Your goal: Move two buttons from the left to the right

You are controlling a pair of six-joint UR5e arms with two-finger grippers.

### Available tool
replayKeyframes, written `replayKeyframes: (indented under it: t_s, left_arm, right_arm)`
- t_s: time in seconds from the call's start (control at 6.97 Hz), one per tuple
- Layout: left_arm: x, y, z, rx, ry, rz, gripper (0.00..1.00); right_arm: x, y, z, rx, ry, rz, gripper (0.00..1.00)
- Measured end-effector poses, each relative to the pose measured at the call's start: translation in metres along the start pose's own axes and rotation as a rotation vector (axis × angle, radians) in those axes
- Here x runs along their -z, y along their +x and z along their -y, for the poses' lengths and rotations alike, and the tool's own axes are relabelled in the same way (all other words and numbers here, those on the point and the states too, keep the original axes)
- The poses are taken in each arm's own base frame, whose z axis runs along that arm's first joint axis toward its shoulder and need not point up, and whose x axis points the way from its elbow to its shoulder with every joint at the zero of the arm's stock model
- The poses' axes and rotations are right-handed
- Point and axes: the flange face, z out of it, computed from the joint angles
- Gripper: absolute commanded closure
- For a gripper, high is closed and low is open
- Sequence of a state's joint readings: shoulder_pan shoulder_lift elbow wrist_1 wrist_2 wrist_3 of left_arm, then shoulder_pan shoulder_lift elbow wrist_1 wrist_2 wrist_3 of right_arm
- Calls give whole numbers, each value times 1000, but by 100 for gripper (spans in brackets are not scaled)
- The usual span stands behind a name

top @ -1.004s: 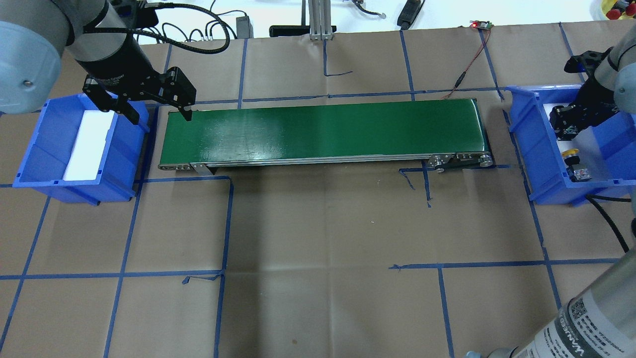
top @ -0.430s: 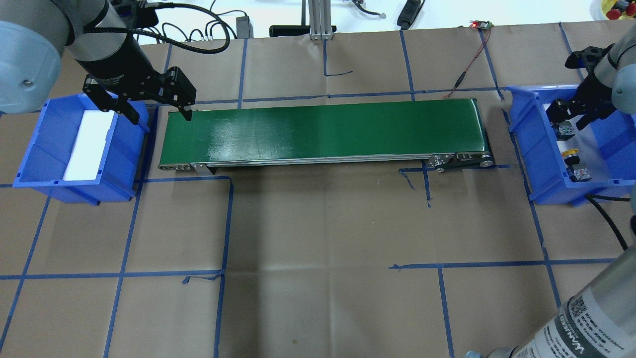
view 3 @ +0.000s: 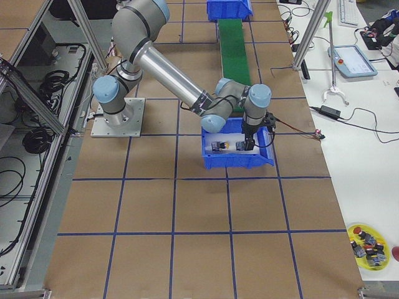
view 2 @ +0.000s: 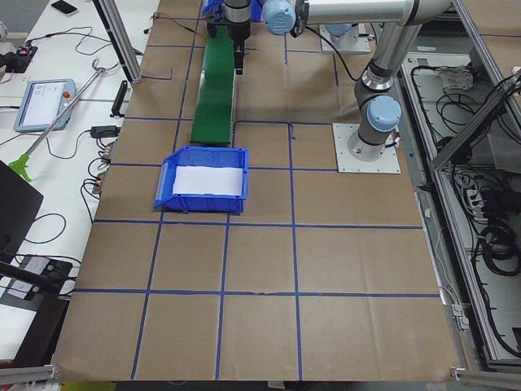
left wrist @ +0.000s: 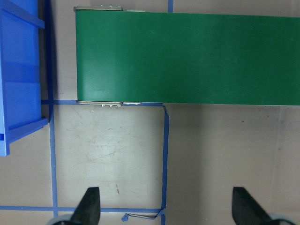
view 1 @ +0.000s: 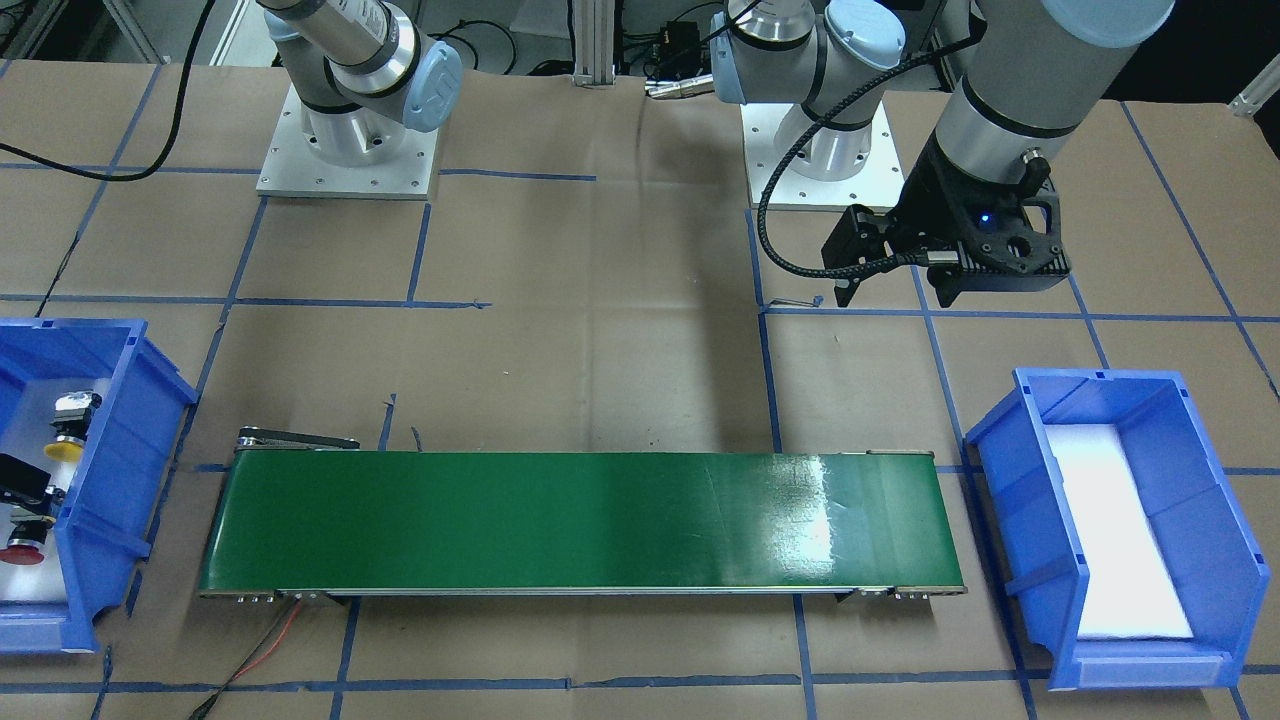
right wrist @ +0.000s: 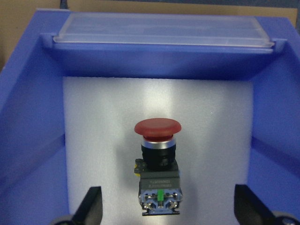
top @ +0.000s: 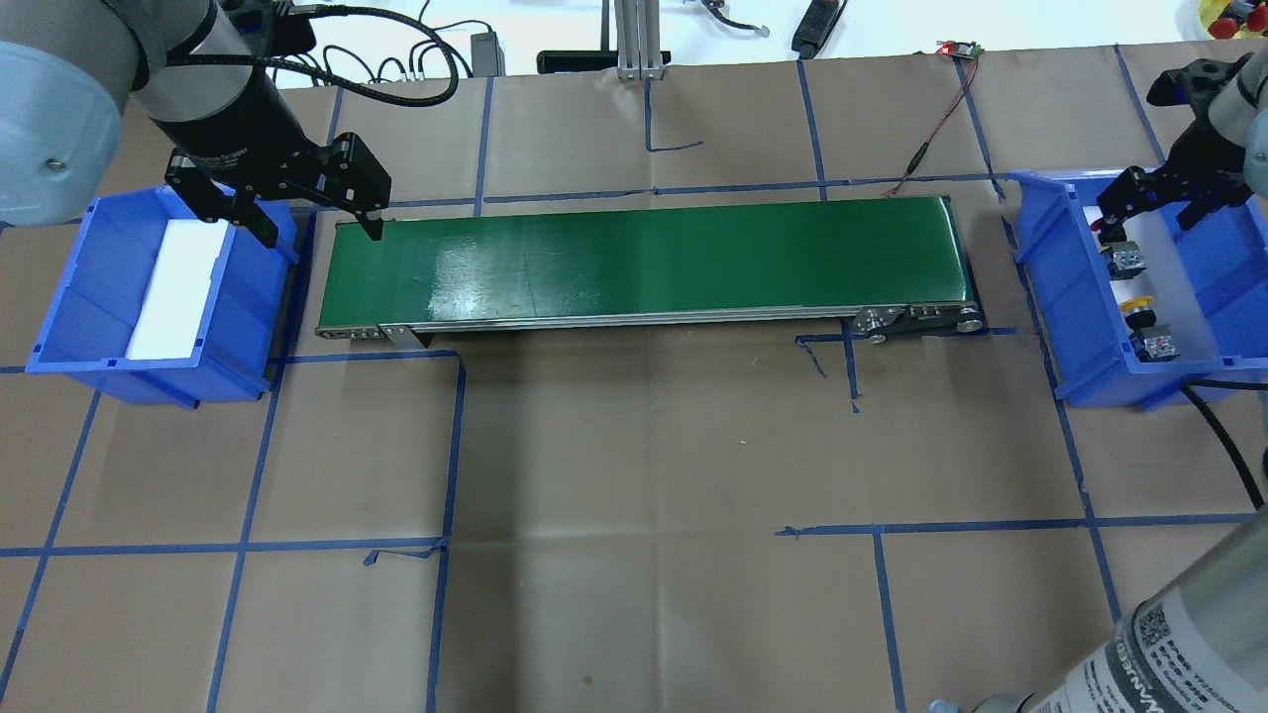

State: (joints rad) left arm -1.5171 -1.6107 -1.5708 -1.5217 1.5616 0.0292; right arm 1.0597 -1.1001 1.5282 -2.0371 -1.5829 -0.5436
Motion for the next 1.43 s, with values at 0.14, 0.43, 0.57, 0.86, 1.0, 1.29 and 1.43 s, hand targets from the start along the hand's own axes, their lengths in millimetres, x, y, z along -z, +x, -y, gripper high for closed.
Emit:
replayKeyframes:
  t_s: [0.14,0.43,0.57,0.86,1.0,1.29,1.43]
  left_arm:
    - [0,0,0,0,1,0,0]
    - [1,0,1,0,2,0,0]
    - [1,0,2,0,2,0,0]
    - [1,0,2,0,2,0,0]
    - [1,0,2,0,2,0,0]
    - [1,0,2,0,2,0,0]
    - [1,0,2,0,2,0,0]
  right_arm:
    - [39,-6,-6,-2,14,-8,0]
    - [125,-49,-23,30,94,-12,0]
    - [154,-96,-30,78,117,42,0]
    - [203,-201,-62,17,72,135,0]
    - [219,-249,-85,-72,37,151,0]
    - [228,-326,-125,-137,-7,154,0]
    - [225,-346,-135,-153,-18,150,0]
